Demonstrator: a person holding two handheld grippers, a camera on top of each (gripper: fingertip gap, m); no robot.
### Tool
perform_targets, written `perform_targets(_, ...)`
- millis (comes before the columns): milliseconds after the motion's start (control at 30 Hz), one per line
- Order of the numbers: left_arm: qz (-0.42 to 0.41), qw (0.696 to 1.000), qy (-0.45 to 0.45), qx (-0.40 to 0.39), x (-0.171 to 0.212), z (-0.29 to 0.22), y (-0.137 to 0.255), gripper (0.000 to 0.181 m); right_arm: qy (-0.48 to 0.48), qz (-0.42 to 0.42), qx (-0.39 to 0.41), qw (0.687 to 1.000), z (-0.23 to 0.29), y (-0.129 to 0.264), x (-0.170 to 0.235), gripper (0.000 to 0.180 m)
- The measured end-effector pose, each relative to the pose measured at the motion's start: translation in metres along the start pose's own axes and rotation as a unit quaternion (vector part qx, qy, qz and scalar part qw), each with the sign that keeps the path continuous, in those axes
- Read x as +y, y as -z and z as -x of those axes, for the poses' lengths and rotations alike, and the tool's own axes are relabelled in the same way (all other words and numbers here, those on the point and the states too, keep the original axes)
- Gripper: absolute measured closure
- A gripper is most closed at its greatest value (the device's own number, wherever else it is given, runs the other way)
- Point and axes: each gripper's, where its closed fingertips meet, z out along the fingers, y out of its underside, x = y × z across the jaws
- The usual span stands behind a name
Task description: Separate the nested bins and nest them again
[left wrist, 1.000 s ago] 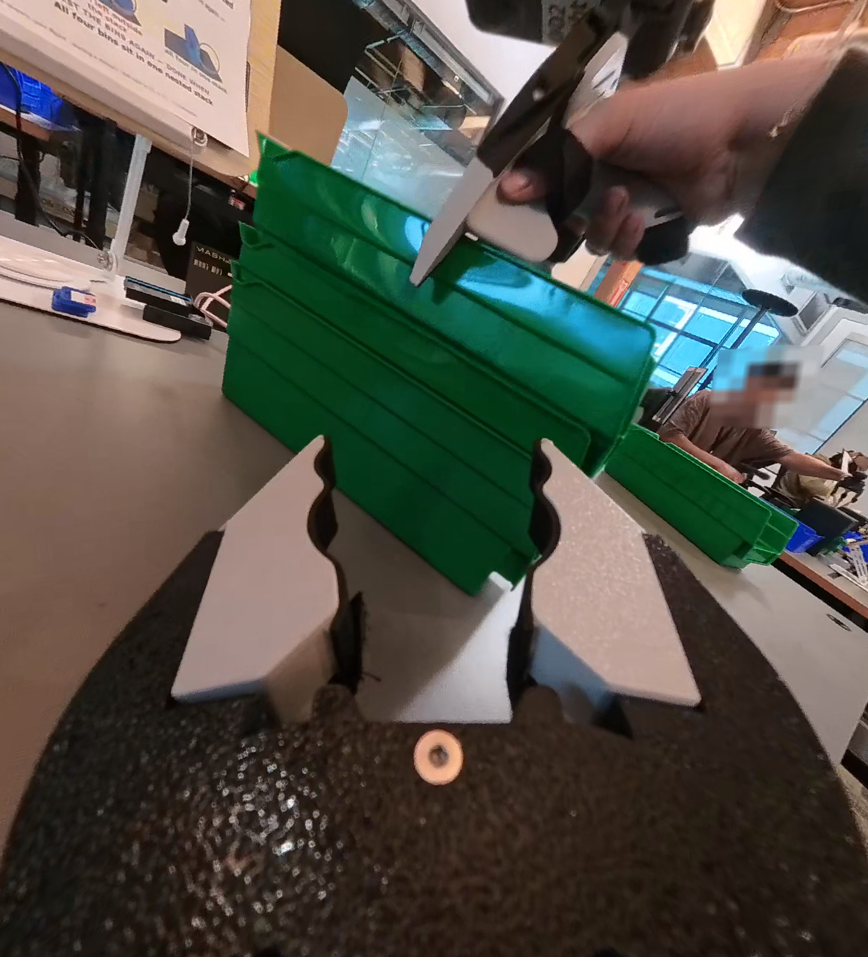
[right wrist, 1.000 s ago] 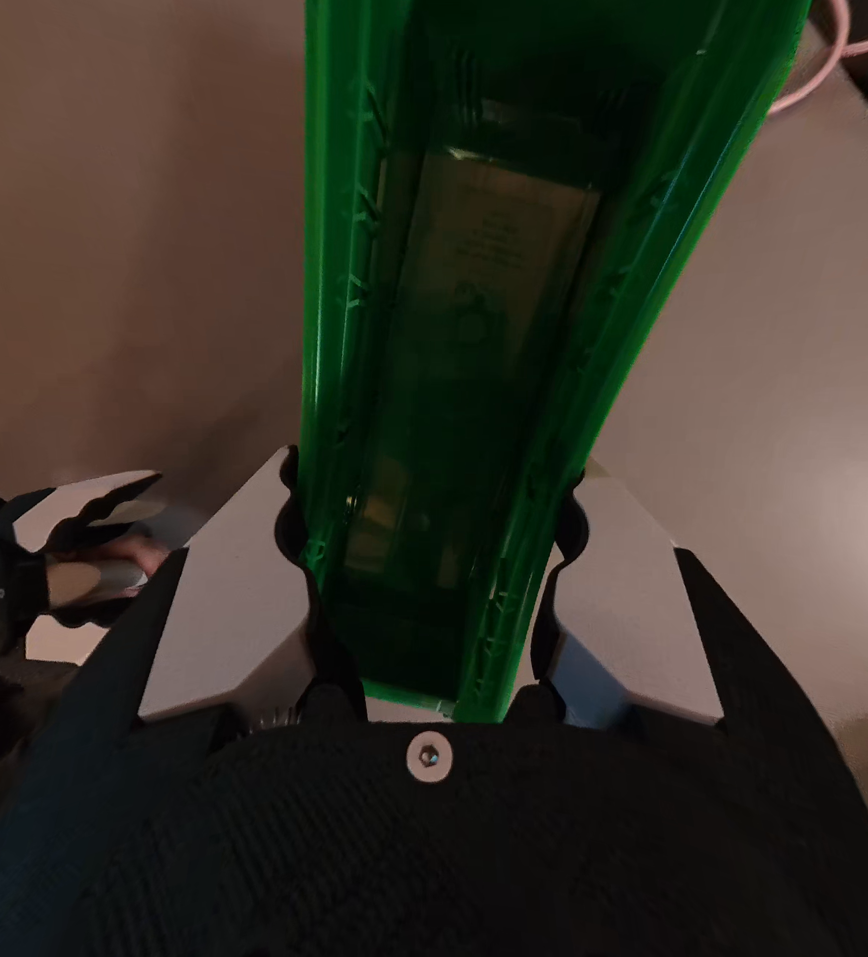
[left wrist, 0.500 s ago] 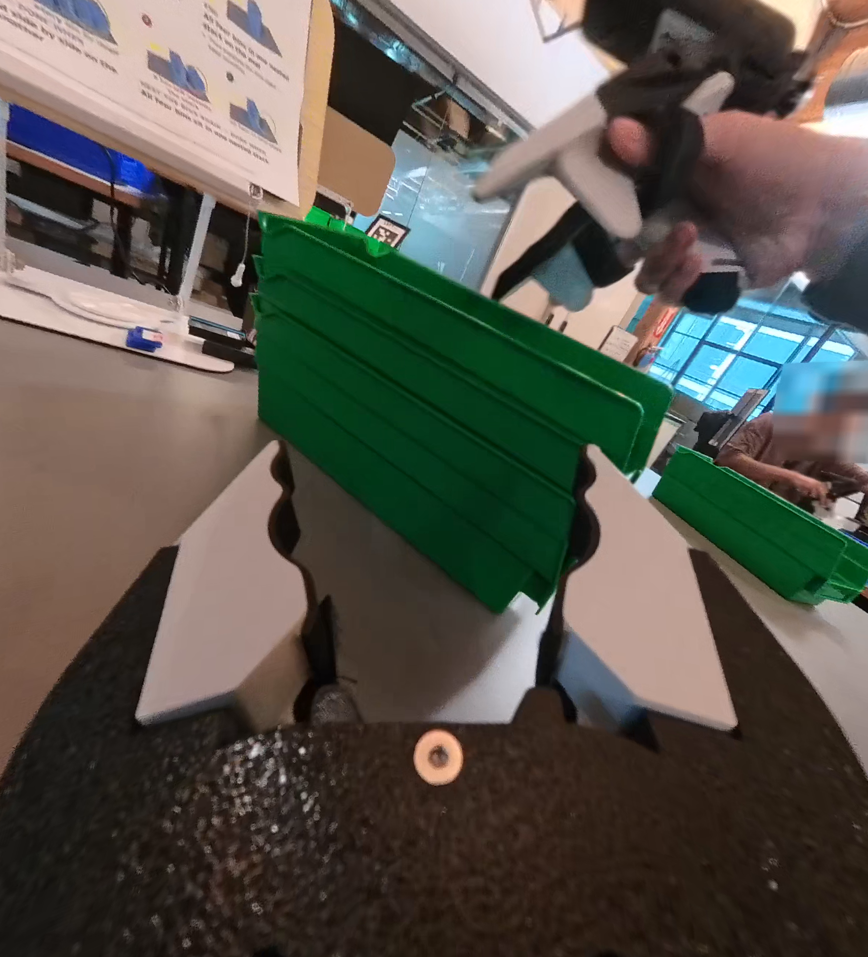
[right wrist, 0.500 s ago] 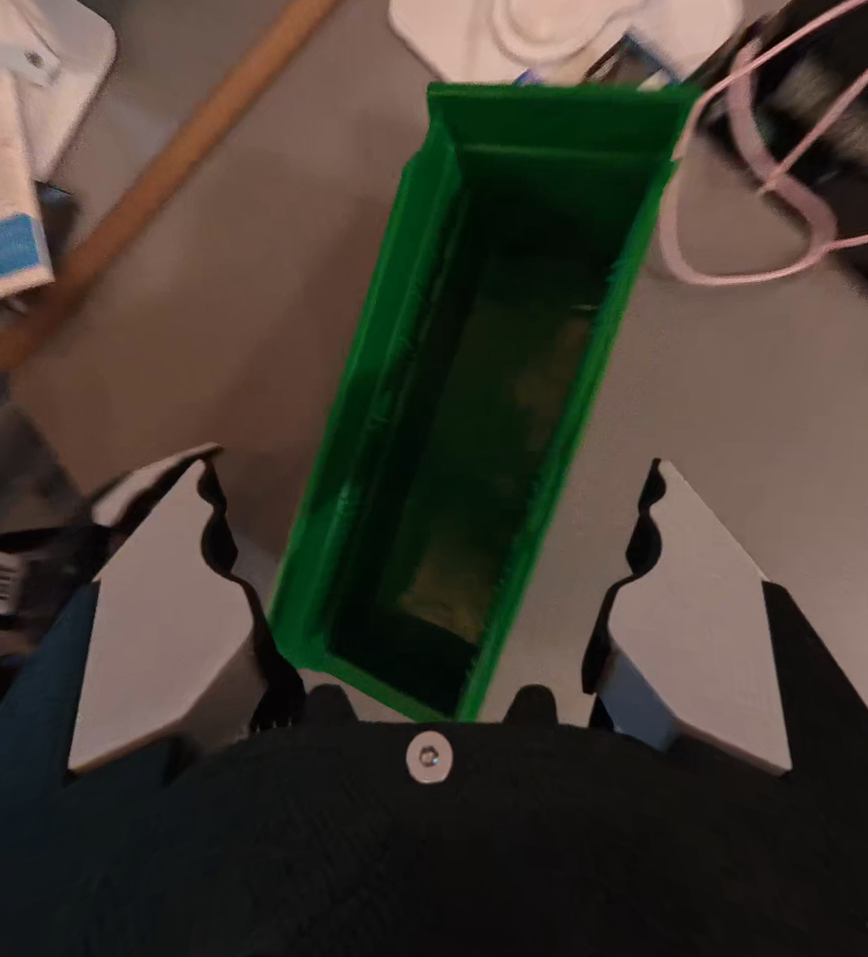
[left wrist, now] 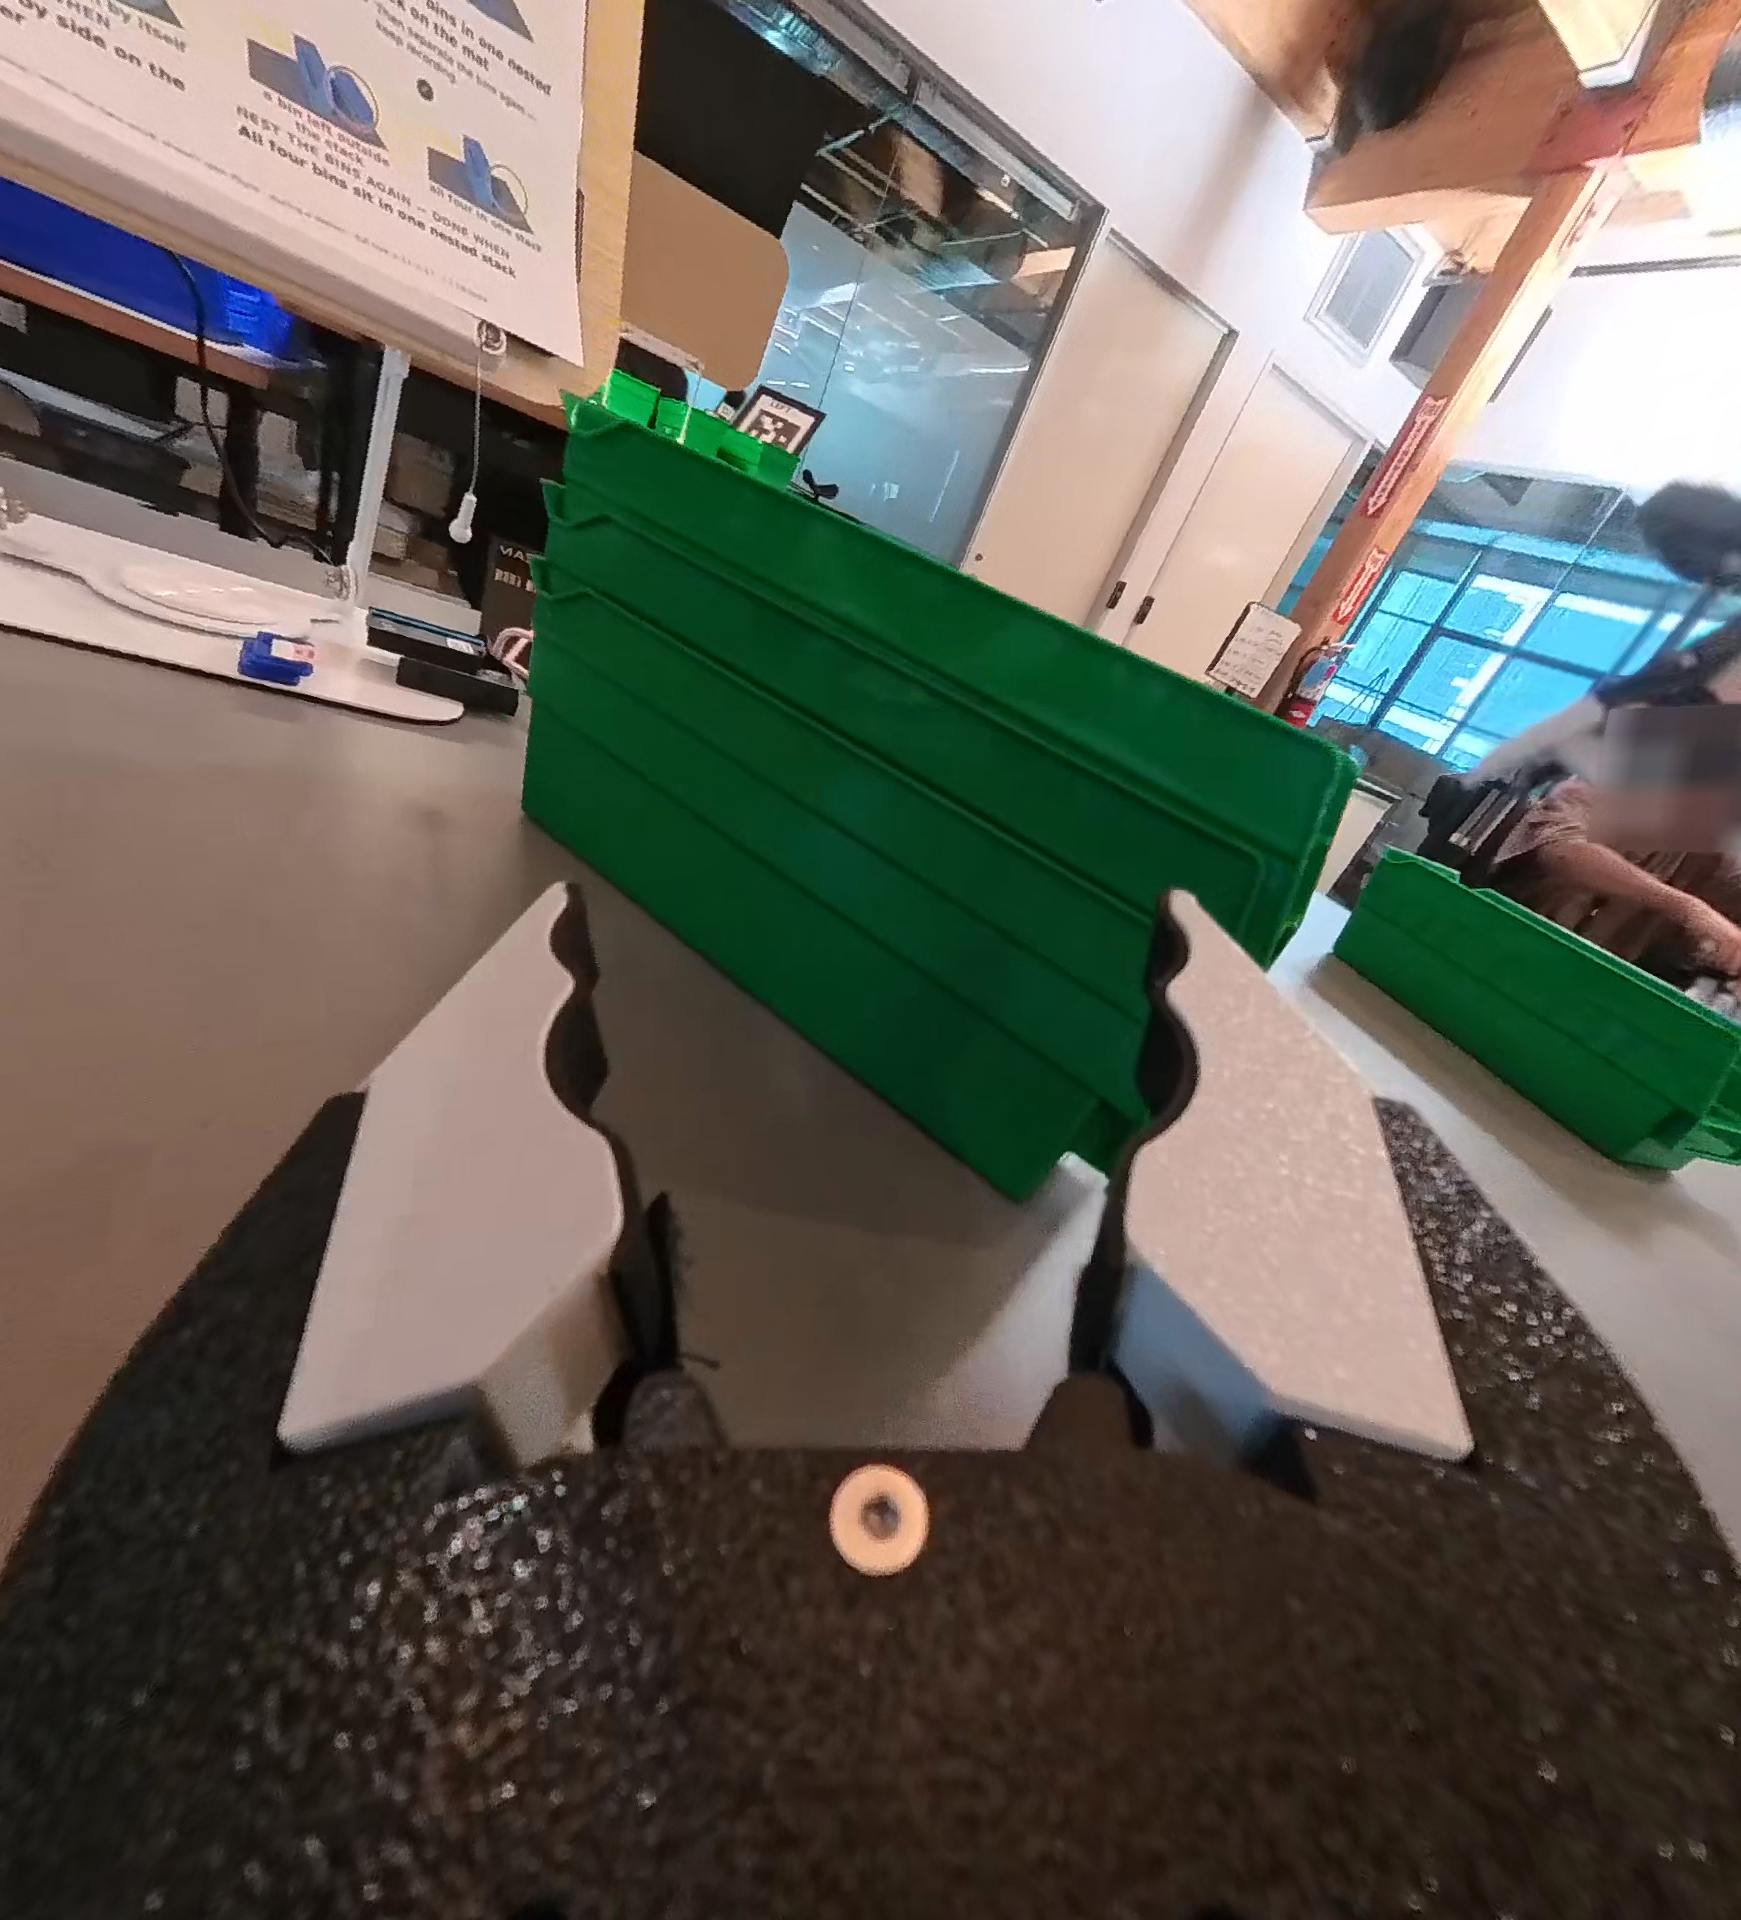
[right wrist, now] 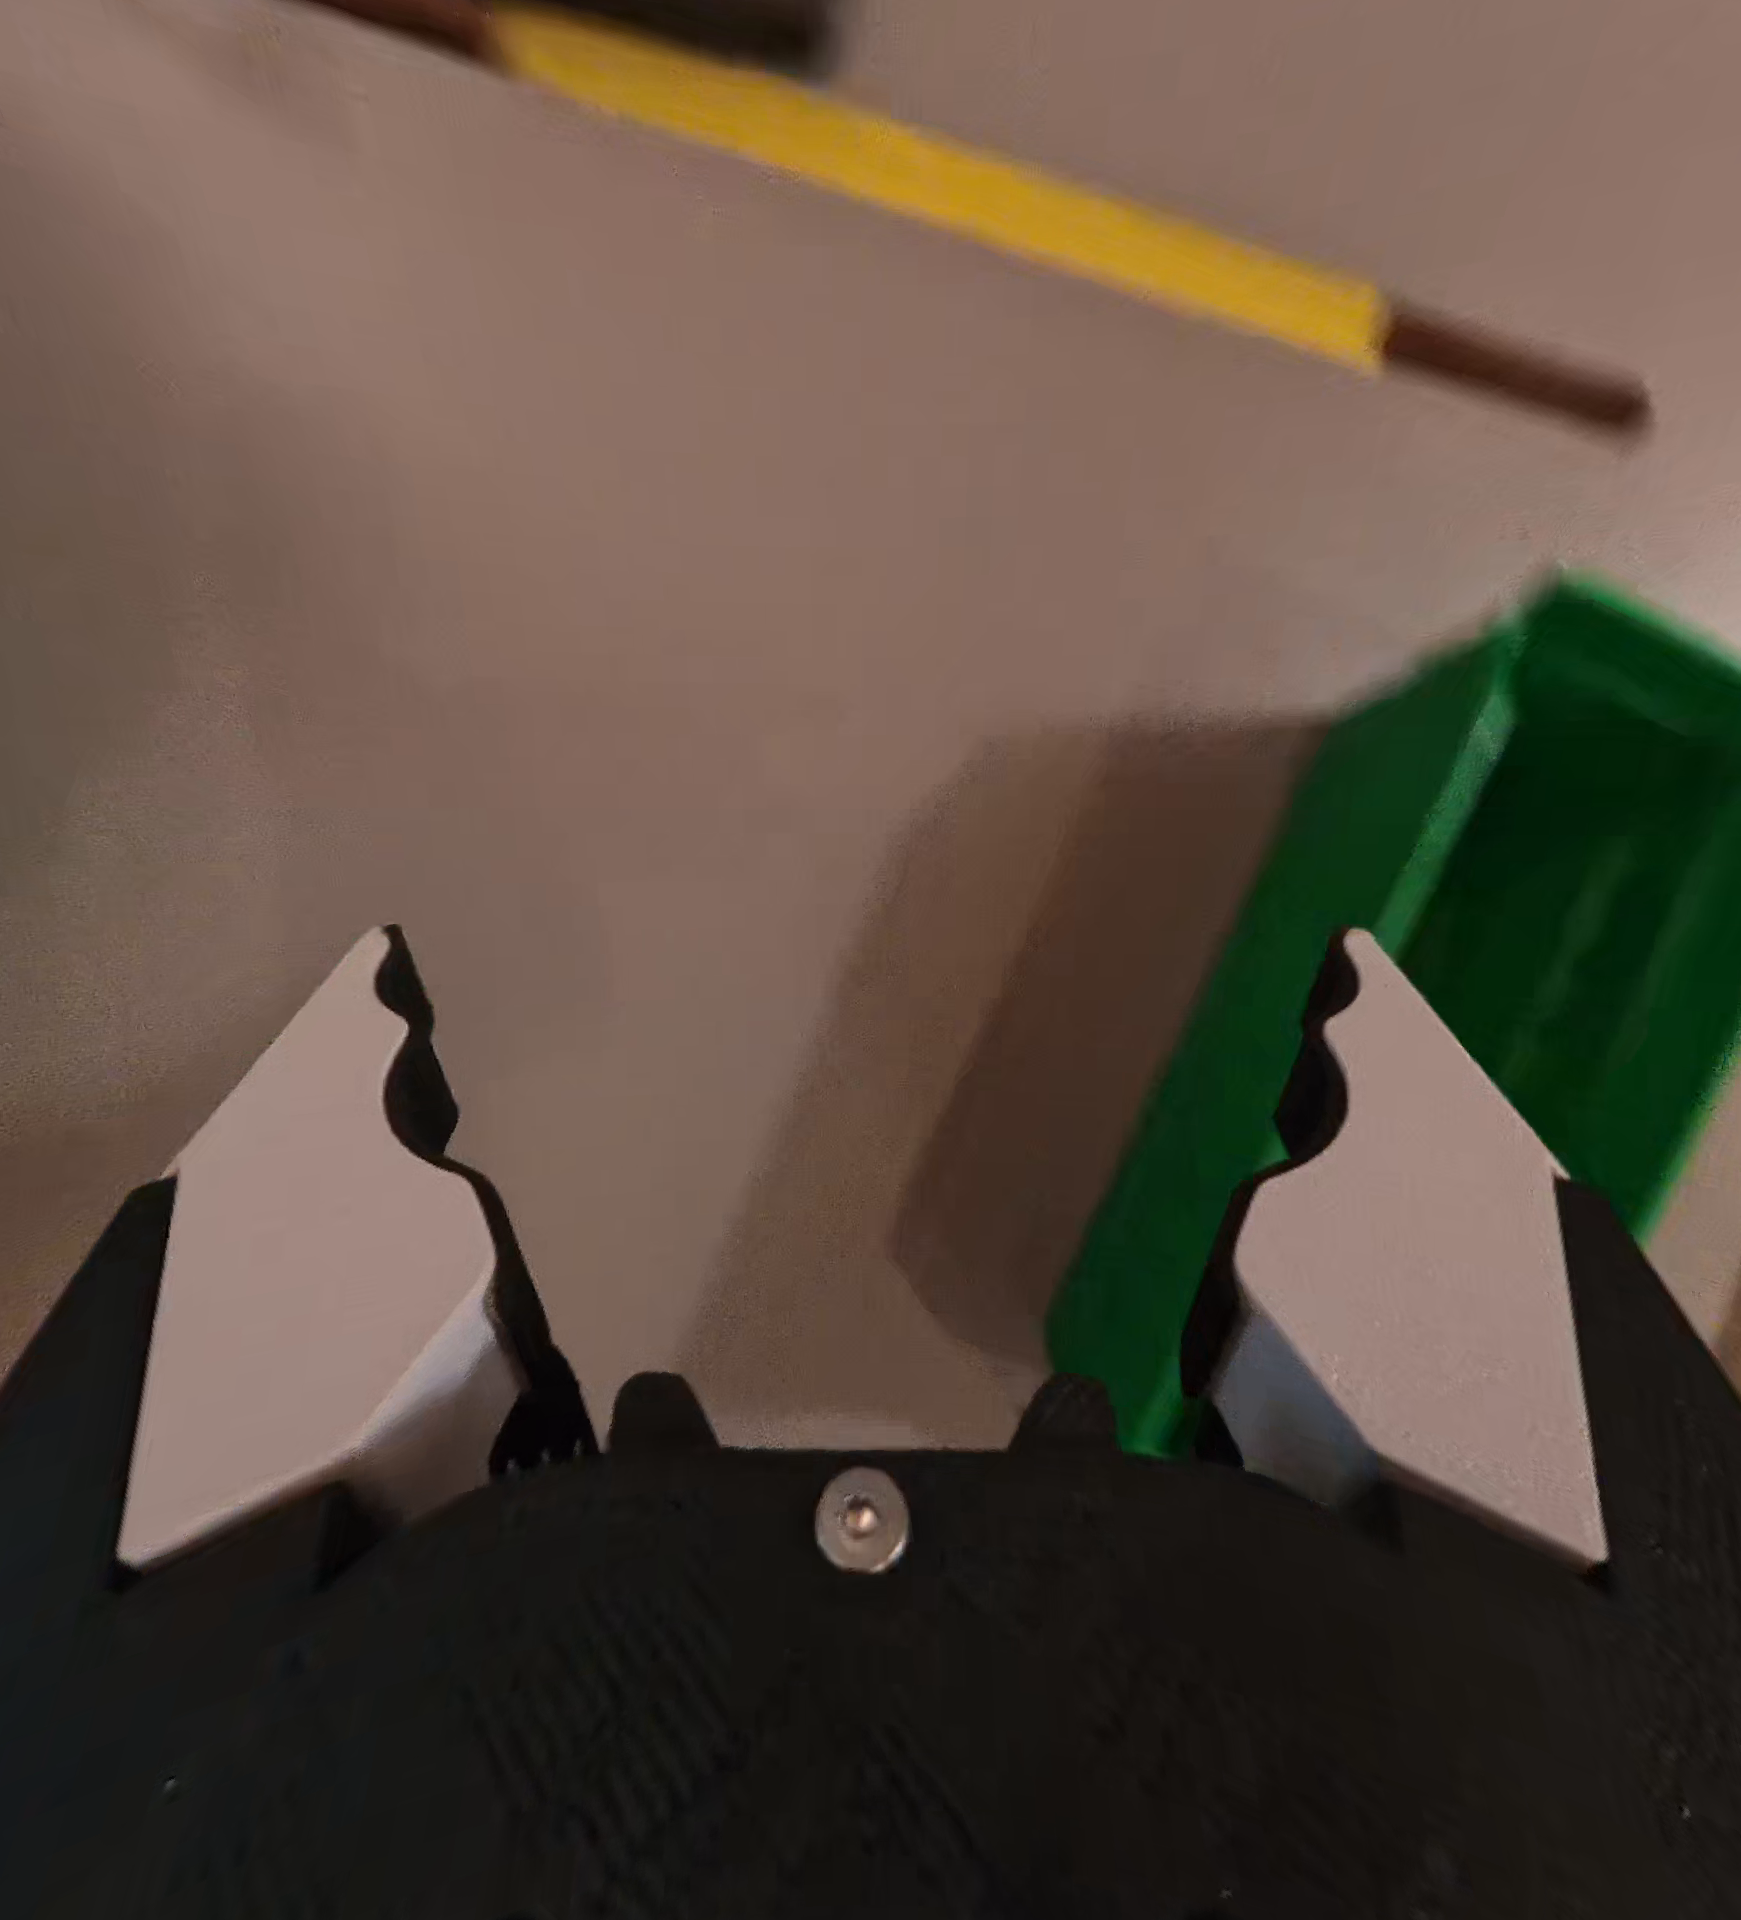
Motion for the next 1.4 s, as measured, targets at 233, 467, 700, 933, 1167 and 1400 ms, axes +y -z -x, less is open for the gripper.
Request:
perform_targets(233,0.000,1.000,-0.003,0.002,0.000,-0.001,-0.001,0.078,-0.111,0.063,0.103,0.986,-0.149,-0.031,0.091,0.020)
perform_targets(467,0.001,1.000,0.002,0.002,0.000,0.000,-0.001,0.079,-0.093,0.164,0.115,0.975,-0.176,-0.051,0.137,0.056)
perform_targets(700,0.000,1.000,0.006,0.000,0.000,0.001,-0.001,0.081,-0.124,0.132,0.079,0.980,-0.136,-0.041,0.089,0.081)
perform_targets(933,0.000,1.000,0.019,-0.005,0.000,0.005,-0.001,0.085,-0.044,0.068,-0.034,0.996,0.029,0.012,-0.036,0.080)
perform_targets(1167,-0.005,1.000,0.015,0.004,-0.001,0.001,0.000,0.083,0.077,0.056,-0.132,0.987,0.256,0.053,-0.108,0.079)
perform_targets(1400,-0.013,1.000,0.023,0.015,-0.002,-0.003,0.003,0.081,0.191,0.090,-0.026,0.977,0.365,0.059,-0.110,0.078)
